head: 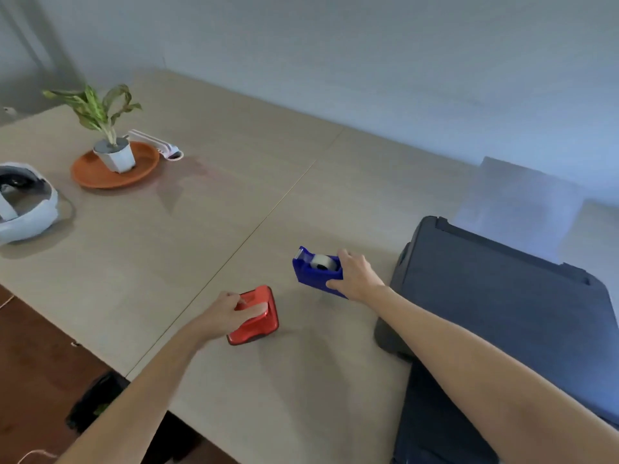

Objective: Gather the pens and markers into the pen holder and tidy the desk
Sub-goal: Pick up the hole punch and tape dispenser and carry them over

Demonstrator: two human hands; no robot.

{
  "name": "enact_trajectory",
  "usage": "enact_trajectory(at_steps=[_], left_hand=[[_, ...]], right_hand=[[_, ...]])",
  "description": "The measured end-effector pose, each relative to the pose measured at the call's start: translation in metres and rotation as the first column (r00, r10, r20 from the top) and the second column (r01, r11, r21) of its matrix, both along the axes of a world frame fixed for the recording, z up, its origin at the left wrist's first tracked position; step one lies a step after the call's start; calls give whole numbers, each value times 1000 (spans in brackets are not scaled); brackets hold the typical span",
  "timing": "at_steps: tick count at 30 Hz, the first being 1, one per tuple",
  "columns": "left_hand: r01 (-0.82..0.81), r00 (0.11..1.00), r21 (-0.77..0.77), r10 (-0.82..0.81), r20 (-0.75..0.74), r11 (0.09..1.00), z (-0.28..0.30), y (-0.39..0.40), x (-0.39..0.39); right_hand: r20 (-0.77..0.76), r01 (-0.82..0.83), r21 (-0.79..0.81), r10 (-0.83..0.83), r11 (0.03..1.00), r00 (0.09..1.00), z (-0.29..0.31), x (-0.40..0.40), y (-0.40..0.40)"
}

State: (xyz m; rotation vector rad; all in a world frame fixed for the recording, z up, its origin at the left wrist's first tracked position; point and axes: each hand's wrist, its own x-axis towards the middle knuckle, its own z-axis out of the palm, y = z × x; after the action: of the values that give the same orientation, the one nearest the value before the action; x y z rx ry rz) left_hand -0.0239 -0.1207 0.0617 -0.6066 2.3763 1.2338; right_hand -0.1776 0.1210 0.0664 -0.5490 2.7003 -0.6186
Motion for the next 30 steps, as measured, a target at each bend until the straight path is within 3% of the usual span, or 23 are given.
enact_trajectory(at_steps=[6,14,22,30], left_hand=[[110,989,71,-102,-110,991,93,71,-35],[382,922,123,-368,-120,916,168,270,-71],[683,728,194,-678,-105,704,182,490,-60],[823,527,210,-847,67,528,116,648,-34]], right_hand=[[-209,-28,-156,-6,987,978,95,9,78],[-340,231,-272,-318,934,885,170,38,286],[-310,592,-304,-666,746,679,166,95,506],[-151,815,-320,-875,484,460,103,153,635]])
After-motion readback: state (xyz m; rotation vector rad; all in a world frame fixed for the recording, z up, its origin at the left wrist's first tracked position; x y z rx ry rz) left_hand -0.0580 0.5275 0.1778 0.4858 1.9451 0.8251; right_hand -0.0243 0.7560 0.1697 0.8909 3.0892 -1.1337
